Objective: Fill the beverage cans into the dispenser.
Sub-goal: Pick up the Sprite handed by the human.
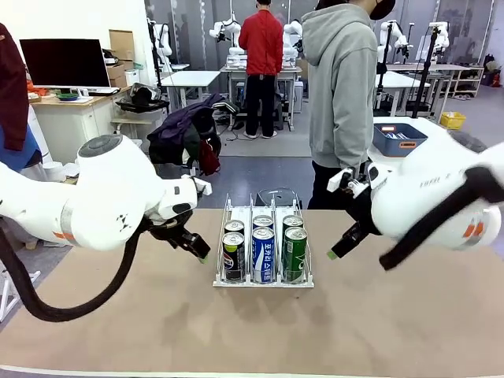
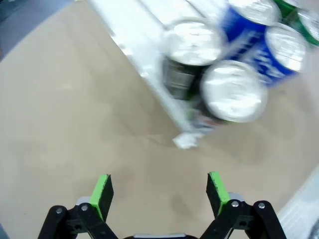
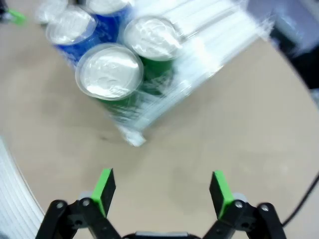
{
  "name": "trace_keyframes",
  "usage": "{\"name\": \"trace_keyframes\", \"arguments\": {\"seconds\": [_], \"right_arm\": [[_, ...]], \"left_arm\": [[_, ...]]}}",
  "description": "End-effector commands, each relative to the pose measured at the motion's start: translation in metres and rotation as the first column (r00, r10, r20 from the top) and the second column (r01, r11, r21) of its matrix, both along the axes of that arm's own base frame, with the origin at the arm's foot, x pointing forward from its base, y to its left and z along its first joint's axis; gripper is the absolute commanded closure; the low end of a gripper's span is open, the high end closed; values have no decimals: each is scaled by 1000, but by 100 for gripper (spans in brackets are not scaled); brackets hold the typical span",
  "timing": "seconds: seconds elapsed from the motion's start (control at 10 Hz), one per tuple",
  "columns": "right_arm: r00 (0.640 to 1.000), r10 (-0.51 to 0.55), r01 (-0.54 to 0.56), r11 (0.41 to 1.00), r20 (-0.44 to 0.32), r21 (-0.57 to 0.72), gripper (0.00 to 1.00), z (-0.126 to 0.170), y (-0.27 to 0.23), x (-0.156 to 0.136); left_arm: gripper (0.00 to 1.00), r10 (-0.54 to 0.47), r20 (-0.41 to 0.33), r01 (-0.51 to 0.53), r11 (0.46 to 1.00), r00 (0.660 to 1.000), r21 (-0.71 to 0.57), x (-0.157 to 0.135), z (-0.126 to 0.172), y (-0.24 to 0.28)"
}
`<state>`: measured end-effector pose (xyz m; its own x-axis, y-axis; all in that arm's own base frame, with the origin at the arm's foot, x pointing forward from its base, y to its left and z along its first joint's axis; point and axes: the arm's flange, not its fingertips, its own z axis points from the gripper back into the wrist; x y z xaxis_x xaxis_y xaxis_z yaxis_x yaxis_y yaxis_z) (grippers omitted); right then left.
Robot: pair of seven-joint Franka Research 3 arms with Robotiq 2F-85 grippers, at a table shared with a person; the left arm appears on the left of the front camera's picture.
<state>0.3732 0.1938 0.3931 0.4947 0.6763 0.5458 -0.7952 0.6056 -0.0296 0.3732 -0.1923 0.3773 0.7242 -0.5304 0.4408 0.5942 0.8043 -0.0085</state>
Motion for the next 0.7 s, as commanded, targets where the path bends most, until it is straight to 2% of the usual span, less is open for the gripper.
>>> {"name": "trace_keyframes", "arguments": {"seconds": [0.0,0.1,0.3,0.4,0.6], "right_arm": [[992,124,-123,986,0,109,0,12,-25,-7],[973,229,-226,962,0,155,0,27,-32,3],[940,340,-318,905,-34,282,0,47,-37,-24],[927,376,-357,891,-15,279,0,67,-49,-19],[943,331,-321,912,1,257,0,102,-64,-27]], "left_arm": [[0,-179,-61,169,976,982,-135,-12,31,31],[0,-235,-74,214,951,969,-224,-14,39,24],[0,-434,-127,365,856,892,-367,-36,71,41],[0,-472,-93,403,826,877,-394,-33,86,42],[0,-505,-11,466,804,863,-369,-18,126,70]]}}
